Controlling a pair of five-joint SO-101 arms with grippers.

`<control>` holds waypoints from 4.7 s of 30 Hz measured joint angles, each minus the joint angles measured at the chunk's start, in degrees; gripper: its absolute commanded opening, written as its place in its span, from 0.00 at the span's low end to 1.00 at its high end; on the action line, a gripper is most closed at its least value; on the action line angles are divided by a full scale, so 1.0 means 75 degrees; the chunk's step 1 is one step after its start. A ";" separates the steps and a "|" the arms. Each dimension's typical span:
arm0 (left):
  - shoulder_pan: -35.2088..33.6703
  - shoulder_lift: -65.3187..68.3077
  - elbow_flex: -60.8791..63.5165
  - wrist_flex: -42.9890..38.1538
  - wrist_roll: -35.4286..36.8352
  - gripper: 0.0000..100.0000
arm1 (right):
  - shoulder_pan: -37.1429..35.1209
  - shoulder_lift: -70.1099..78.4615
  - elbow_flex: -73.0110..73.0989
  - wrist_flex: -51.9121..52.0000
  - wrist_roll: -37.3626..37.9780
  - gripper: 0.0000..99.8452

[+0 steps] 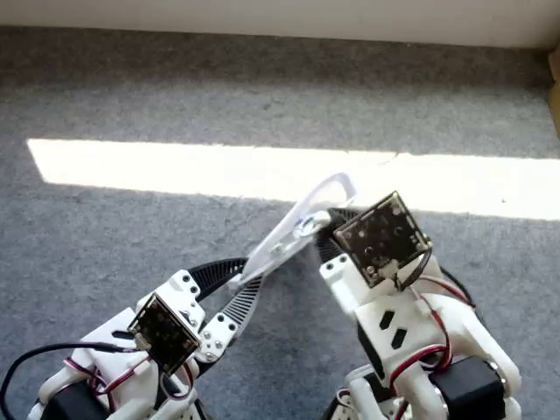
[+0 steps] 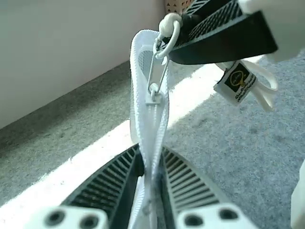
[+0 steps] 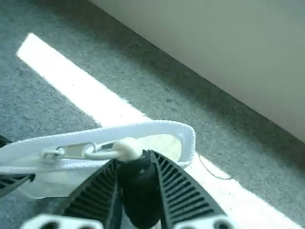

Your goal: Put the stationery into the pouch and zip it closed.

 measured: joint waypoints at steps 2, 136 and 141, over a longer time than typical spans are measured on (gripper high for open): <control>0.0000 -0.0012 0.0000 0.0000 0.0000 0.00 | 0.0281 0.0000 0.0000 -0.0188 0.0023 0.01; -0.4747 0.0012 0.1852 -0.2848 0.0762 0.01 | 0.1078 -0.3880 0.5169 -0.0070 -0.3388 0.01; -0.4700 0.0035 0.2485 -0.2368 0.0762 0.01 | 0.1360 -0.3880 0.6212 -0.0070 -0.3657 0.01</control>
